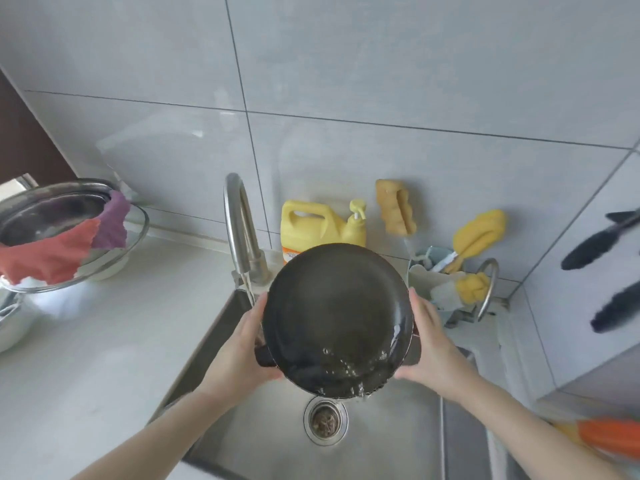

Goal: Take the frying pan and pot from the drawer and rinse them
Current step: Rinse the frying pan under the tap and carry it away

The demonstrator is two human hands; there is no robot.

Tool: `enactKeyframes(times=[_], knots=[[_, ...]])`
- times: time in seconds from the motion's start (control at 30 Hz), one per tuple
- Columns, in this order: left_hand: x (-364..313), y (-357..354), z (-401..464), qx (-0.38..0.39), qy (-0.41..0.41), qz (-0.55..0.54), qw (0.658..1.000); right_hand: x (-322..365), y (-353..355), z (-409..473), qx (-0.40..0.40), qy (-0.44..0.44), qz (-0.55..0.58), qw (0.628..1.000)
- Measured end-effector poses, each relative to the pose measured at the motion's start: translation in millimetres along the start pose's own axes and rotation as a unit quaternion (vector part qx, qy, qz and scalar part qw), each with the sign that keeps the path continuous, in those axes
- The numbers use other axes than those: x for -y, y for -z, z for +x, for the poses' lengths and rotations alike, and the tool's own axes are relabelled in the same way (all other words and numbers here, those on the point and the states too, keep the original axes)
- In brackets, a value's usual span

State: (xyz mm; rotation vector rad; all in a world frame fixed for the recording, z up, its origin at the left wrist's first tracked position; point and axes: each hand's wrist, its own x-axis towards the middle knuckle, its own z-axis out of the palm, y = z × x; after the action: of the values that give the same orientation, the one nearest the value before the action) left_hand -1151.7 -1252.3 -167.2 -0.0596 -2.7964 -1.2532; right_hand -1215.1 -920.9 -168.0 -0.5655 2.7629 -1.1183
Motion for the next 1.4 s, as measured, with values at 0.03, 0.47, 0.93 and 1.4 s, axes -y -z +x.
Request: enactKeyframes(times=[0.03, 0.47, 0.93, 1.4], knots=[[-4, -1, 1, -0.019, -0.018, 0.017, 1.0, -1, 3, -2, -0.019, 0.01, -0.007, 1.0], [-69, 14, 24, -0.352, -0.314, 0.212, 0.856, 33, 74, -1, -0.32, 0.151, -0.064, 0.933], [-47, 8, 1, -0.325, -0.311, 0.2, 0.87, 46, 53, -10, -0.29, 0.196, -0.038, 0.936], [57, -6, -68, -0.226, -0.085, 0.225, 0.944, 5, -92, 10, -0.154, 0.131, -0.116, 0.972]])
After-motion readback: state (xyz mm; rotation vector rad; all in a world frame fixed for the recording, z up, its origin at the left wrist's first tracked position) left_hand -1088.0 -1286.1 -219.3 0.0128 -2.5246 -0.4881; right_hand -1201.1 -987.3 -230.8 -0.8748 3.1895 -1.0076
